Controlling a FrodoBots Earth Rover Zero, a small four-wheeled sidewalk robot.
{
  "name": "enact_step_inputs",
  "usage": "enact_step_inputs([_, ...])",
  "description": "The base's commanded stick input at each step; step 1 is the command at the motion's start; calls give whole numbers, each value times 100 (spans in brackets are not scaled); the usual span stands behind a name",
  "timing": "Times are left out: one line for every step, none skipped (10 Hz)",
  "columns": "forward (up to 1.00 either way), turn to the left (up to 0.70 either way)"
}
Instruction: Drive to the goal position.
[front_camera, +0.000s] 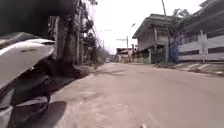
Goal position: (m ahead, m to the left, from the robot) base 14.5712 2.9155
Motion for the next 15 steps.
enact_step_inputs([100, 2])
enact_step_inputs([100, 2])
enact_step_inputs([100, 2])
enact_step_inputs([100, 3])
enact_step_inputs([100, 4])
enact_step_inputs([100, 7])
enact_step_inputs([100, 25])
enact_step_inputs([100, 36])
enact_step_inputs([100, 24])
enact_step_inputs([100, 3])
enact_step_inputs([100, 0])
enact_step_inputs([100, 2])
enact_step_inputs([100, 2])
enact_step_inputs([100, 2])
enact_step_inputs([100, 2])
